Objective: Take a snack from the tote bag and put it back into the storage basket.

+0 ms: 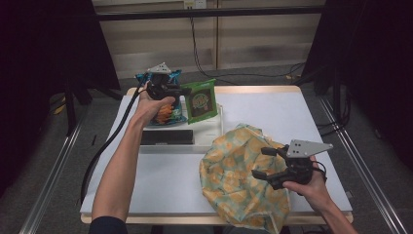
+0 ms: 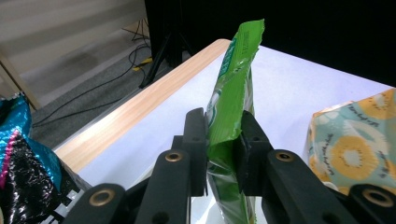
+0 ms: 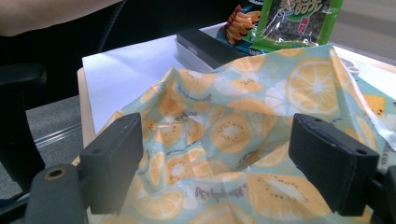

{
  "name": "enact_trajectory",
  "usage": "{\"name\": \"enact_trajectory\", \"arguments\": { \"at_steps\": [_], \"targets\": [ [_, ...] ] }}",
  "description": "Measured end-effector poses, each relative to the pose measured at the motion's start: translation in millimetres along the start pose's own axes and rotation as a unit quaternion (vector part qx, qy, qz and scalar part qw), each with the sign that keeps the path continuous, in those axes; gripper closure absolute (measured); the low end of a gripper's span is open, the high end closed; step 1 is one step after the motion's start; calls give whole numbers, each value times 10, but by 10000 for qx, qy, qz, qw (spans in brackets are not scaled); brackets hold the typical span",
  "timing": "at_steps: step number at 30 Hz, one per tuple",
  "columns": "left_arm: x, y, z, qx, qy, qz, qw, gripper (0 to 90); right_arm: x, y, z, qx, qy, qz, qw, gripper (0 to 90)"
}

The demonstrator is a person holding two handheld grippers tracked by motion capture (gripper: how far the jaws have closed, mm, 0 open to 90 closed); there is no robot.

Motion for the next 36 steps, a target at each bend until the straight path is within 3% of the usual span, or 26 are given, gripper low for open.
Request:
{"name": "enact_trajectory", "arguments": {
  "at_steps": [4,19,20,25,30,31,33,34,36],
  "targets": [
    [68,66,-50,-89,13,9,10000,772,-2,-24,-16,41,-9,-3,10000,174],
    [241,247,-213,-169,526,215,9982,764,34,-13,-55,37,66,46,10000,175],
    [260,255,-216,-190,448,220,9986,762,34,-14,-53,39,60,45,10000,175],
    [337,331,-236,-126,622,609,9961,738,24,-13,-53,36,61,39,10000,175],
    [390,417,-247,-242,607,900,9938,701,40,-3,-66,29,88,71,9999,175],
    [384,445,-252,-260,660,1011,9923,691,42,-2,-67,30,94,72,9999,175],
    [402,464,-268,-335,589,955,9931,678,44,5,-70,29,101,87,9999,175],
    [398,469,-273,-369,654,999,9922,677,44,7,-71,20,104,92,9999,175],
    [397,459,-267,-293,691,964,9925,660,45,5,-75,34,92,100,9999,175]
  ]
}}
Point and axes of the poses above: each handheld gripper's, and its own axes: x roughly forward along the jaws, z roughly out of its top, y roughly to its left, the point moved 4 cm from there along x, roughly forward along the jaws, and after that the axes turned 9 degrees about -z, right-handed, at the moved point
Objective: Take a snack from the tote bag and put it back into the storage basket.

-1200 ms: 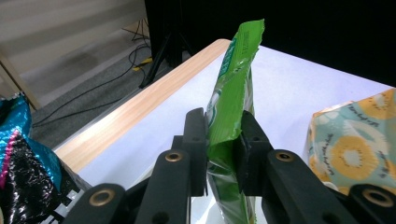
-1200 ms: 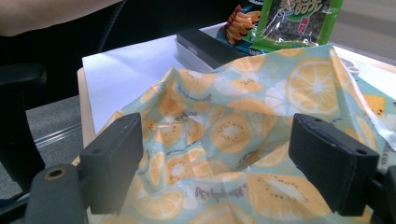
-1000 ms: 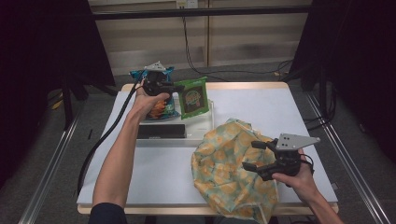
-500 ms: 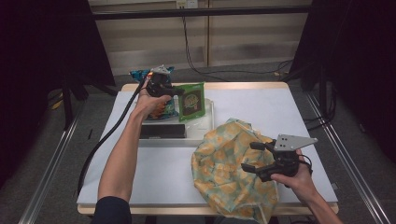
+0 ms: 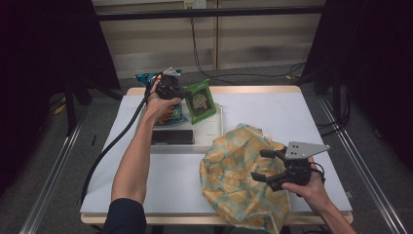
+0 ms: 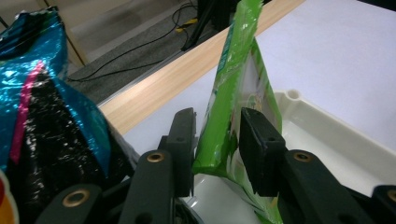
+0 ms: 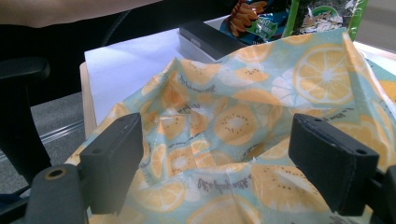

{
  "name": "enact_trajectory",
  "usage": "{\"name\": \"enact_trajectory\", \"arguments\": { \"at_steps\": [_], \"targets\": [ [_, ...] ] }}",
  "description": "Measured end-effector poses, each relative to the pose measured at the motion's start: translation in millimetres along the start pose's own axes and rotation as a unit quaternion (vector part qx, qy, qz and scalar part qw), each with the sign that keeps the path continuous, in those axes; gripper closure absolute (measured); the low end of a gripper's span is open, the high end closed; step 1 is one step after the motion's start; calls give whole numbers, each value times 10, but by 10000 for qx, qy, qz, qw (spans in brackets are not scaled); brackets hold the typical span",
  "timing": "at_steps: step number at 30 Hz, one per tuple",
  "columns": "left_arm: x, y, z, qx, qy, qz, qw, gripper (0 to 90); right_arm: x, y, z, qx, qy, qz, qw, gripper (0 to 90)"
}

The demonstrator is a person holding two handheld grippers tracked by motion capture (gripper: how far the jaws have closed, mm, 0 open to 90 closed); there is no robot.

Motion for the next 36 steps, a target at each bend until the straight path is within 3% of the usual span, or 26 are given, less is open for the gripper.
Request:
{"name": "enact_trajectory", "arguments": {
  "at_steps": [3,5,7,9,12,13,15,17,18,19,21,22,24,26,32,35,36],
  "targets": [
    [-24,-27,40,15,-16,10,10000,704,3,-8,-3,1,2,-5,10000,175],
    [-42,-15,68,85,-16,31,10000,686,4,0,-3,6,20,-5,10000,175],
    [-46,-31,85,-23,-98,61,9999,685,2,12,5,-11,13,2,10000,175],
    [-52,-31,76,55,-17,88,9999,663,2,17,9,0,7,2,10000,175],
    [-43,-60,46,-44,-15,43,10000,630,3,16,2,-15,14,-5,10000,175],
    [-64,-54,46,8,-3,89,10000,629,4,17,-1,-3,18,-8,10000,175],
    [-103,-81,62,-67,-143,2,9999,622,3,20,-6,-10,21,-13,10000,174],
    [-140,-91,70,-50,-130,-22,9999,642,2,22,-7,-8,24,-13,10000,175],
    [-168,-127,70,-121,-202,-149,9996,642,1,24,-7,-11,25,-16,10000,175],
    [-182,-199,45,-141,-131,-344,9992,706,0,21,-5,-1,15,-13,10000,175],
    [-178,-245,19,-105,-43,-431,9990,775,-1,22,-2,3,8,-20,10000,175],
    [-152,-338,-54,-124,38,-651,9978,796,1,24,-2,-13,21,-29,10000,175],
    [-126,-413,-132,-39,176,-767,9969,851,9,32,-7,-29,40,-29,10000,175],
    [-106,-458,-199,-109,235,-879,9958,878,20,51,-10,-12,58,-20,10000,175],
    [-74,-480,-378,-143,603,-954,9935,900,42,72,-10,-50,71,-7,10000,175],
    [-43,-452,-522,-123,933,-842,9920,900,46,60,-13,-31,68,4,10000,175],
    [-43,-452,-522,-123,933,-842,9920,900,46,60,-13,-31,68,4,10000,175]
  ]
}}
Point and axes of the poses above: each handheld gripper's, and its own axes: x roughly forward along the jaws, z roughly out of its top, y roughly to its left, the point moved 4 cm from there along x, roughly forward along the jaws, and after that the axes turned 9 degrees about -z, right-handed, at the moved point
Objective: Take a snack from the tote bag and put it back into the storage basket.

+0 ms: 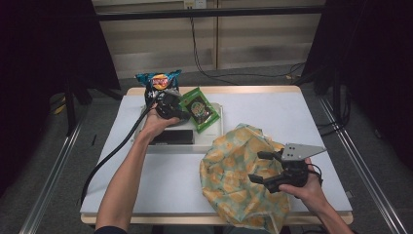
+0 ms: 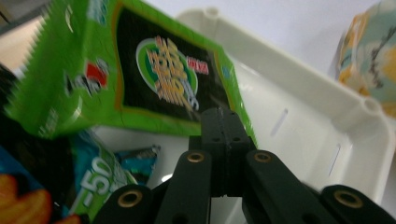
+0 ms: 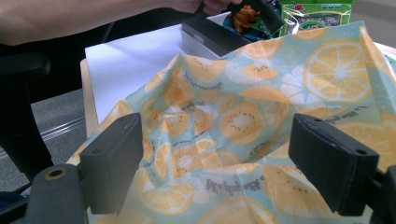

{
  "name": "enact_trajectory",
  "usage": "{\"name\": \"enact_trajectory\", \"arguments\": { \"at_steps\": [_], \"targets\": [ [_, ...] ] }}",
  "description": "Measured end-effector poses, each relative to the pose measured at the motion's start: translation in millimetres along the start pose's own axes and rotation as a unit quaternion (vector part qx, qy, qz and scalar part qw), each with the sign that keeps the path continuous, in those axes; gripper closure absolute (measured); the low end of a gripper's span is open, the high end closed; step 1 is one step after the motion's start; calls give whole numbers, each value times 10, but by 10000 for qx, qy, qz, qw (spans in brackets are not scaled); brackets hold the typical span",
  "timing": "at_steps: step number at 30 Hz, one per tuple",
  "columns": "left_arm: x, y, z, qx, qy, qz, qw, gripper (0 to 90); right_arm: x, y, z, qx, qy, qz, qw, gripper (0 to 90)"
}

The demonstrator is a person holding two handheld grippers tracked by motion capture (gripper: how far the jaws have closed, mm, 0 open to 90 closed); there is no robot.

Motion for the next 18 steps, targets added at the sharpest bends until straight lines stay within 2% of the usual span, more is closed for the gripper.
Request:
{"name": "enact_trajectory", "arguments": {
  "at_steps": [1,2,3,5,6,8,9,10,11,12,13,16,17,18],
  "targets": [
    [13,25,-48,-97,-9,20,10000,900,3,4,0,5,2,9,10000,175],
    [13,25,-48,-97,-9,20,10000,900,3,4,0,5,2,9,10000,175],
    [36,57,-93,-161,115,112,9997,900,5,8,-1,-3,3,17,10000,175],
    [40,76,-105,-199,166,170,9995,900,6,8,-2,-10,0,22,10000,175],
    [14,102,-86,-122,253,243,9993,900,5,1,-3,7,10,4,10000,175],
    [13,108,-68,-135,255,280,9992,900,5,-2,-3,-1,12,6,10000,175],
    [31,105,-53,-301,125,322,9989,900,6,-4,-2,10,8,0,10000,175],
    [35,127,-57,-283,230,384,9986,900,5,-3,2,0,7,-1,10000,175],
    [70,139,-61,-380,202,477,9979,900,2,0,5,6,-5,10,10000,175],
    [81,152,-75,-362,302,460,9978,900,2,0,5,6,-5,10,10000,175],
    [73,168,-75,-260,422,484,9976,900,-1,3,7,7,-11,9,10000,175],
    [59,154,-8,-251,323,573,9975,900,-3,-11,-1,21,-11,-5,10000,175],
    [75,165,22,-382,230,635,9970,900,-1,-17,-4,22,1,-13,10000,175],
    [78,182,35,-409,172,667,9968,900,1,-18,-5,29,-2,-2,10000,175]
  ]
}}
Point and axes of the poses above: each handheld gripper's, and its own axes: x roughly forward along the jaws, z roughly out of its top, y roughly to its left, the point moved 4 cm from there along x, roughly forward along the jaws, and after that the axes turned 9 degrees about -z, right-handed, at the moved point
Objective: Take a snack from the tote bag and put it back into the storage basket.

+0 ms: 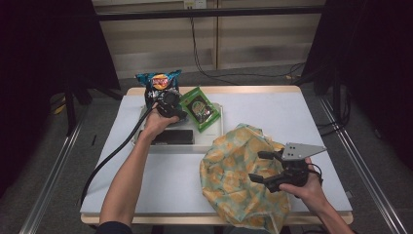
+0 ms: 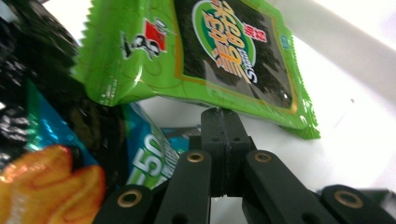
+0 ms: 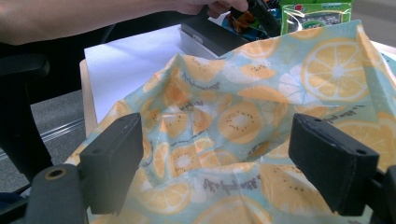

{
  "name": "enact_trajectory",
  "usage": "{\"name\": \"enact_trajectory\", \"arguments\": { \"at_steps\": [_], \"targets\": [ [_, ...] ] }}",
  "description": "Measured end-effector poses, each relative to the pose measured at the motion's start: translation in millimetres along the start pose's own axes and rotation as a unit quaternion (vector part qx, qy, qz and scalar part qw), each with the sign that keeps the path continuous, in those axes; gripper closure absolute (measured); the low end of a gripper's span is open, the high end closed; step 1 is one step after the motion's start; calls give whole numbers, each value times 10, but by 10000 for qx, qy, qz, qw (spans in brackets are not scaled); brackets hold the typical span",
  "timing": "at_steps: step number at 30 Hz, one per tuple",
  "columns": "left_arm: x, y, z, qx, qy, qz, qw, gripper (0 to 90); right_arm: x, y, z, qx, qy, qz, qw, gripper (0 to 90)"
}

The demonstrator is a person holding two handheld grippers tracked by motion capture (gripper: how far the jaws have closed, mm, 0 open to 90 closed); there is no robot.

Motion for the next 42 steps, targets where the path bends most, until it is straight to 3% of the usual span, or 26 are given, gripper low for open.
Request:
{"name": "enact_trajectory", "arguments": {
  "at_steps": [2,4,11,13,15,17,18,19,21,23,29,31,34,38,42],
  "targets": [
    [1,17,8,8,22,-18,10000,900,-4,5,4,-14,-4,-10,10000,175],
    [51,31,48,-191,-59,61,9998,897,-8,6,5,-20,-7,-7,10000,175],
    [91,88,128,-321,-133,215,9992,884,-10,-12,-10,9,7,-18,10000,175],
    [87,111,167,-164,3,258,9995,891,-17,-22,-12,3,8,-29,10000,175],
    [85,107,187,-175,25,217,9996,890,-20,-22,-13,-1,10,-28,10000,175],
    [78,131,224,-252,-82,339,9991,889,-20,-24,-17,23,0,-19,10000,175],
    [88,128,245,-423,-265,287,9983,889,-21,-26,-19,21,9,-33,10000,175],
    [72,147,273,-419,-388,268,9980,874,-20,-24,-23,8,22,-28,10000,175],
    [45,167,285,-459,-456,436,9969,869,-20,-22,-25,8,23,-31,10000,175],
    [32,178,279,-524,-436,418,9968,871,-23,-24,-26,5,23,-26,10000,175],
    [19,136,282,-293,-373,379,9982,860,-40,-43,-27,40,1,-52,10000,175],
    [28,112,290,-411,-522,369,9971,860,-41,-44,-25,43,-6,-54,10000,175],
    [-2,99,283,-280,-425,434,9978,854,-43,-24,-17,15,-13,-41,10000,175],
    [-77,59,290,-333,-638,346,9968,853,-39,-23,-22,22,-10,-39,10000,175],
    [-174,16,257,-224,-724,171,9970,870,-53,-36,-16,57,-53,-89,9999,178]
  ]
}}
Point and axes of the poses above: each handheld gripper's, and its own axes: x roughly forward along the jaws, z roughly out of its top, y roughly to its left, the point moved 4 cm from there along x, roughly forward along the jaws, and after that the axes turned 9 degrees about -z, right-handed, at the moved point
